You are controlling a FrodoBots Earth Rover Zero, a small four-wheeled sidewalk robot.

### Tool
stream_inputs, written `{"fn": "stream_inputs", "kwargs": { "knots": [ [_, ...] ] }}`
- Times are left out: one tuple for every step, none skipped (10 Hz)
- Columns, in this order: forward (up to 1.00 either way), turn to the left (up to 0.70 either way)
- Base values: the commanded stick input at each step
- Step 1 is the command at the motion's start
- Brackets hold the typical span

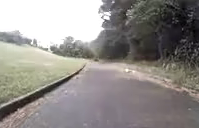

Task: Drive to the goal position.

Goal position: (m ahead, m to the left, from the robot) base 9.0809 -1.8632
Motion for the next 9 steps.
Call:
{"fn": "stream_inputs", "kwargs": {
  "knots": [
    [0.67,-0.03],
    [0.67,-0.03],
    [0.67,-0.03],
    [0.67,-0.03],
    [0.67,-0.03],
    [0.67,-0.03],
    [0.67,-0.03],
    [0.67,-0.03],
    [0.67,-0.03]
  ]
}}
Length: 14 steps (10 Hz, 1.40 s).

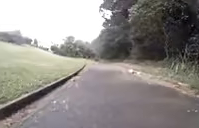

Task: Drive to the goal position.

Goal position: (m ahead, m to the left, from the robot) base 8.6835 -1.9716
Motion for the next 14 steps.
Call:
{"fn": "stream_inputs", "kwargs": {
  "knots": [
    [0.67,-0.03],
    [0.67,-0.03],
    [0.67,-0.03],
    [0.67,-0.03],
    [0.67,-0.03],
    [0.67,-0.03],
    [0.67,-0.03],
    [0.67,-0.03],
    [0.67,-0.03],
    [0.67,-0.03],
    [0.67,-0.03],
    [0.67,-0.03],
    [0.67,-0.03],
    [0.67,-0.03]
  ]
}}
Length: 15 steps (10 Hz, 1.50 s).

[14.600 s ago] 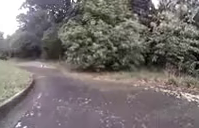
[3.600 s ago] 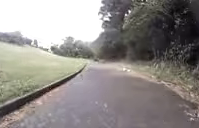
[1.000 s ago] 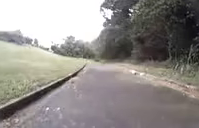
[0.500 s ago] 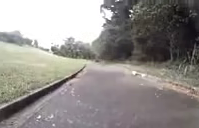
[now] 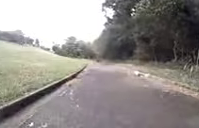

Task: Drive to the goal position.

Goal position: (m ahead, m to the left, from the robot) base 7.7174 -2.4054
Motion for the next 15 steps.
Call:
{"fn": "stream_inputs", "kwargs": {
  "knots": [
    [0.67,-0.03],
    [0.67,-0.03],
    [0.67,-0.03],
    [0.67,-0.03],
    [0.67,-0.03],
    [0.67,-0.03],
    [0.67,-0.03],
    [0.67,-0.03],
    [0.67,-0.03],
    [0.67,-0.03],
    [0.67,-0.03],
    [0.67,-0.03],
    [0.67,-0.03],
    [0.67,-0.03],
    [0.67,-0.03]
  ]
}}
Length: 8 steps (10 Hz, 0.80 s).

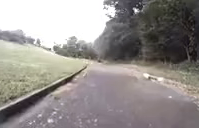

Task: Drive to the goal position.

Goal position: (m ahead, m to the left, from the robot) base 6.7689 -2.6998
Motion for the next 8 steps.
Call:
{"fn": "stream_inputs", "kwargs": {
  "knots": [
    [0.67,-0.03],
    [0.67,-0.03],
    [0.67,-0.03],
    [0.67,-0.03],
    [0.67,-0.03],
    [0.67,-0.03],
    [0.67,-0.03],
    [0.67,-0.03]
  ]
}}
